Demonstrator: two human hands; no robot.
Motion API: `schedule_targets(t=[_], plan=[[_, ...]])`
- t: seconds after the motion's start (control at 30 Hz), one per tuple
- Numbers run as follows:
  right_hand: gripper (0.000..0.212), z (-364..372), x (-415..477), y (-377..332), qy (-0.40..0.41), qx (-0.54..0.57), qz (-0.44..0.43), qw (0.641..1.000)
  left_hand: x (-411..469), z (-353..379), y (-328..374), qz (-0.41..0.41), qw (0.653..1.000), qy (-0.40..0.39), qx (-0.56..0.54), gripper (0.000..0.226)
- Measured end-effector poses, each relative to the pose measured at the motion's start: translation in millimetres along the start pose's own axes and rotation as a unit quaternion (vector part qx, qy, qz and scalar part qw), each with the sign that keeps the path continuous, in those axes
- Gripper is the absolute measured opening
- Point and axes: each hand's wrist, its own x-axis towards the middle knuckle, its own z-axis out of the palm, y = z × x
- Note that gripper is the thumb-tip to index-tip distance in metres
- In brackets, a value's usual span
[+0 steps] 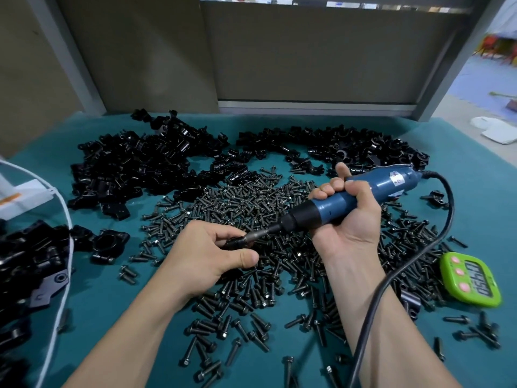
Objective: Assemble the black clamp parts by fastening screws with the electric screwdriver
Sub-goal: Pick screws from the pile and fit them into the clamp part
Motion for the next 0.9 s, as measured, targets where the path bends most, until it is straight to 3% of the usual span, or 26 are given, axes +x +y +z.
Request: schedule_targets(t=[0.13,0.3,0.4,0.53,0.67,0.73,0.8,0.9], plan=[[0.034,-0.2,1.3,-4.0,0.014,0.007,0.011,1.000,-2.1,-4.4,3.0,0.015,0.999,-0.026,0.014,0.024],[0.040,-1.3,-2.7,-13.7,0.023,0.059,0.020,0.998,-8.7,0.8,3.2,0.115,0.989,0.001,0.091,0.027],[0.036,2.5,-4.7,-14.2,0.041,0.067,0.026,0.997,-8.2,5.9,1.5,0.134,0.991,0.003,0.026,0.029],[0.032,7.8,-7.0,-11.3,0.061,0.075,0.017,0.995,-2.4,5.3,-0.2,0.089,0.994,0.015,-0.067,0.034],[0.035,4.1,-5.2,-35.1,0.067,0.066,-0.019,0.995,-3.1,-10.3,-4.0,0.070,0.971,0.070,-0.218,0.026],[0.044,3.7,-3.8,-47.1,0.088,0.003,-0.019,0.996,-3.6,-14.9,-6.3,0.055,0.954,0.133,-0.262,0.028],[0.045,5.9,-3.8,-49.6,0.131,-0.154,0.005,0.979,-1.7,-11.7,-7.2,0.045,0.948,0.176,-0.262,0.038],[0.030,14.5,-11.5,-35.5,0.112,-0.429,0.026,0.896,3.4,-2.3,-5.7,0.019,0.953,0.191,-0.236,0.045]])
